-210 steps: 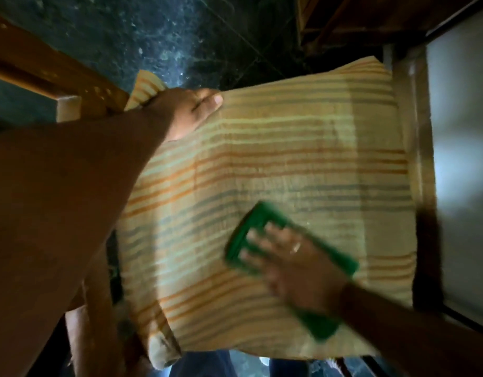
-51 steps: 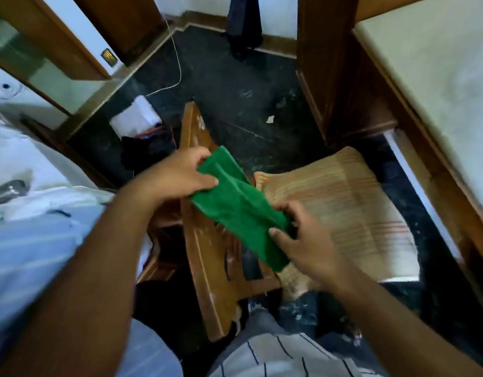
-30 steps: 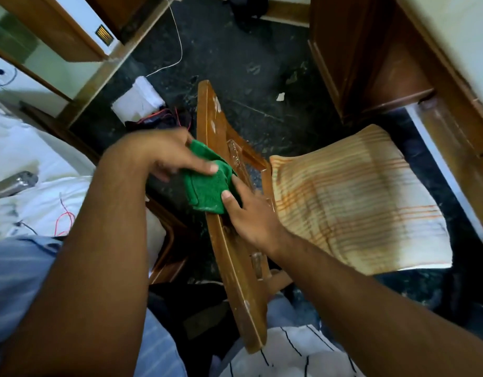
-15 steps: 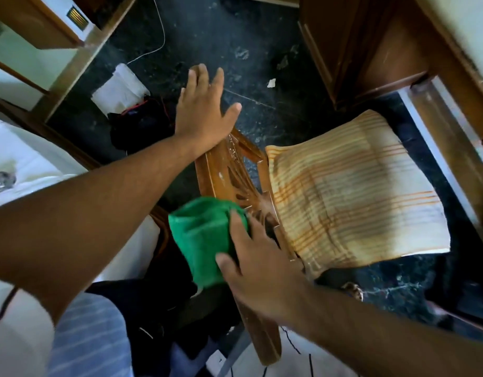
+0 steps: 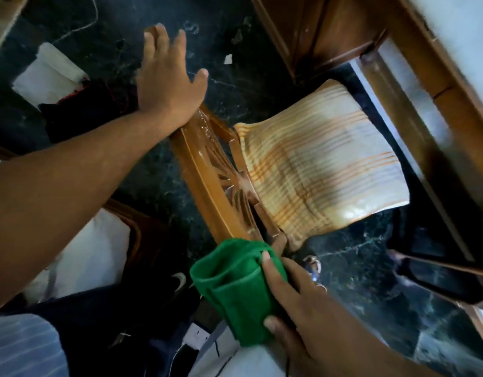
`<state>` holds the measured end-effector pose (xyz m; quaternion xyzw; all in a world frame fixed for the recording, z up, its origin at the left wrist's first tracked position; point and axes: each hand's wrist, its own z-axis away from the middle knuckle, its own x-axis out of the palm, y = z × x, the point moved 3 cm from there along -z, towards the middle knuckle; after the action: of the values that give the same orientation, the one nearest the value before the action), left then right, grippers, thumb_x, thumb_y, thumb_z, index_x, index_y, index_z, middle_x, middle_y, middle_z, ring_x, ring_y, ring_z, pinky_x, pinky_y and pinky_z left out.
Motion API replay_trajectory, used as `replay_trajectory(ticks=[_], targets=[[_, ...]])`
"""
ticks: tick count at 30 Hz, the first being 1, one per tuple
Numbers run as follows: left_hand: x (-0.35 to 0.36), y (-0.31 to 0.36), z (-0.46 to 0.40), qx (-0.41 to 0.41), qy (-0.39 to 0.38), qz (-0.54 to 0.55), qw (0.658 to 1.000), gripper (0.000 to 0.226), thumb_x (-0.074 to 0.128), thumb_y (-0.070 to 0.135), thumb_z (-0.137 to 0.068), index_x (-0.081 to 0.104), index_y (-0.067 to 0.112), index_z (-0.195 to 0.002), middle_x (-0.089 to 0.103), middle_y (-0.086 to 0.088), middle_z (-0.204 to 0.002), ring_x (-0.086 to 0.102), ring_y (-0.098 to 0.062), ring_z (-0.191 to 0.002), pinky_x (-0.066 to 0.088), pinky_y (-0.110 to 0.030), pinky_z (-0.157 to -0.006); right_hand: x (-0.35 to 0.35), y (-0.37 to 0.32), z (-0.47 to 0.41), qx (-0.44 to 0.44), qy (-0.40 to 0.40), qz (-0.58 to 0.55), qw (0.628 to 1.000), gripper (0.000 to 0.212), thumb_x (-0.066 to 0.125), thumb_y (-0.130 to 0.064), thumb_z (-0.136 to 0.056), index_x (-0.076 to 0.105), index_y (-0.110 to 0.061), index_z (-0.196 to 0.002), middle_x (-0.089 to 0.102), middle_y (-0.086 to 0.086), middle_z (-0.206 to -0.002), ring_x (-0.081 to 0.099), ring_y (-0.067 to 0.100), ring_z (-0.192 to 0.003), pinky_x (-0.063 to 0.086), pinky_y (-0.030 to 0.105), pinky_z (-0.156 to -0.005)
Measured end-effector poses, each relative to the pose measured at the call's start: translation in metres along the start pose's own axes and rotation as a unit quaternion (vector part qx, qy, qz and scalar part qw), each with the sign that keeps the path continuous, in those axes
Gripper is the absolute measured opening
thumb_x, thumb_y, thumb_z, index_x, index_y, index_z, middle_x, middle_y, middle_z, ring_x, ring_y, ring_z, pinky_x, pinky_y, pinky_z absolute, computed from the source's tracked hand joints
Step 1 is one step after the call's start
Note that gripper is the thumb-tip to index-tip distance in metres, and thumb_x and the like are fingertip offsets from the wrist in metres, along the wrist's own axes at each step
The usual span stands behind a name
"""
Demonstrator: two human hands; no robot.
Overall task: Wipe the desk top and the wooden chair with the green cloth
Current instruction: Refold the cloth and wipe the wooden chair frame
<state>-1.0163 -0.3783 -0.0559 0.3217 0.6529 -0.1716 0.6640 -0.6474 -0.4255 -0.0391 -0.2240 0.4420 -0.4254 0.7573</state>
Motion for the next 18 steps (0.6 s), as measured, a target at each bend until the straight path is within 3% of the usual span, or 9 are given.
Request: replay_trajectory(ticks=[5, 8, 10, 13, 16, 18], targets=[[-0.005, 0.002, 0.007, -0.006, -0.004, 0.001, 1.0, 0.07, 0.045, 0.044, -0.097, 0.019, 0.02, -0.157, 0.008, -0.012, -0.166, 0.003, -0.031, -0.153, 0.022, -0.051, -0.117, -0.011, -0.025, -0.055, 0.013, 0.083, 0.029, 0.996, 0.073, 0.034, -0.051, -0.1, -0.018, -0.036, -0.149, 0.009, 0.008, -0.161, 0.031, 0.039, -0.138, 0.031, 0.056, -0.112], [-0.01, 0.004, 0.009, -0.006, -0.015, 0.006, 1.0, 0.069, 0.044, 0.041, -0.098, 0.018, 0.019, -0.158, 0.007, -0.011, -0.167, 0.002, -0.03, -0.153, 0.021, -0.047, -0.119, -0.049, -0.03, -0.123, -0.012, 0.047, -0.067, 0.997, 0.073, 0.034, -0.05, -0.102, -0.006, -0.023, -0.157, 0.021, 0.016, -0.16, 0.031, 0.037, -0.141, 0.03, 0.049, -0.114], [-0.012, 0.004, 0.009, -0.008, -0.016, -0.002, 1.0, 0.068, 0.044, 0.04, -0.098, 0.018, 0.018, -0.158, 0.007, -0.011, -0.167, 0.003, -0.03, -0.153, 0.019, -0.045, -0.12, -0.061, -0.026, -0.135, -0.03, 0.036, -0.09, 0.995, 0.071, 0.036, -0.047, -0.103, -0.001, -0.021, -0.157, 0.024, 0.013, -0.161, 0.029, 0.031, -0.144, 0.027, 0.048, -0.116], [-0.011, 0.004, 0.007, -0.012, -0.017, 0.001, 1.0, 0.068, 0.044, 0.04, -0.099, 0.017, 0.018, -0.158, 0.007, -0.01, -0.167, 0.002, -0.029, -0.153, 0.02, -0.045, -0.12, -0.036, -0.014, -0.088, -0.065, 0.041, -0.027, 0.997, 0.07, 0.031, -0.049, -0.102, -0.006, -0.027, -0.156, 0.021, 0.013, -0.159, 0.032, 0.035, -0.14, 0.033, 0.052, -0.11], [-0.007, 0.0, 0.005, -0.015, -0.016, -0.001, 1.0, 0.069, 0.044, 0.041, -0.098, 0.017, 0.019, -0.158, 0.007, -0.009, -0.167, 0.003, -0.028, -0.153, 0.025, -0.048, -0.119, -0.004, 0.008, -0.018, -0.069, 0.046, -0.047, 0.995, 0.069, 0.028, -0.061, -0.097, -0.012, -0.047, -0.151, 0.012, -0.01, -0.16, 0.037, 0.024, -0.136, 0.041, 0.04, -0.104], [-0.006, 0.0, 0.004, -0.019, -0.017, 0.002, 1.0, 0.069, 0.045, 0.041, -0.098, 0.018, 0.019, -0.157, 0.007, -0.008, -0.167, 0.003, -0.029, -0.153, 0.025, -0.048, -0.117, 0.005, 0.02, 0.004, -0.06, 0.038, -0.052, 0.996, 0.066, 0.025, -0.068, -0.092, -0.018, -0.061, -0.141, -0.001, -0.033, -0.157, 0.029, 0.015, -0.141, 0.038, 0.034, -0.108]])
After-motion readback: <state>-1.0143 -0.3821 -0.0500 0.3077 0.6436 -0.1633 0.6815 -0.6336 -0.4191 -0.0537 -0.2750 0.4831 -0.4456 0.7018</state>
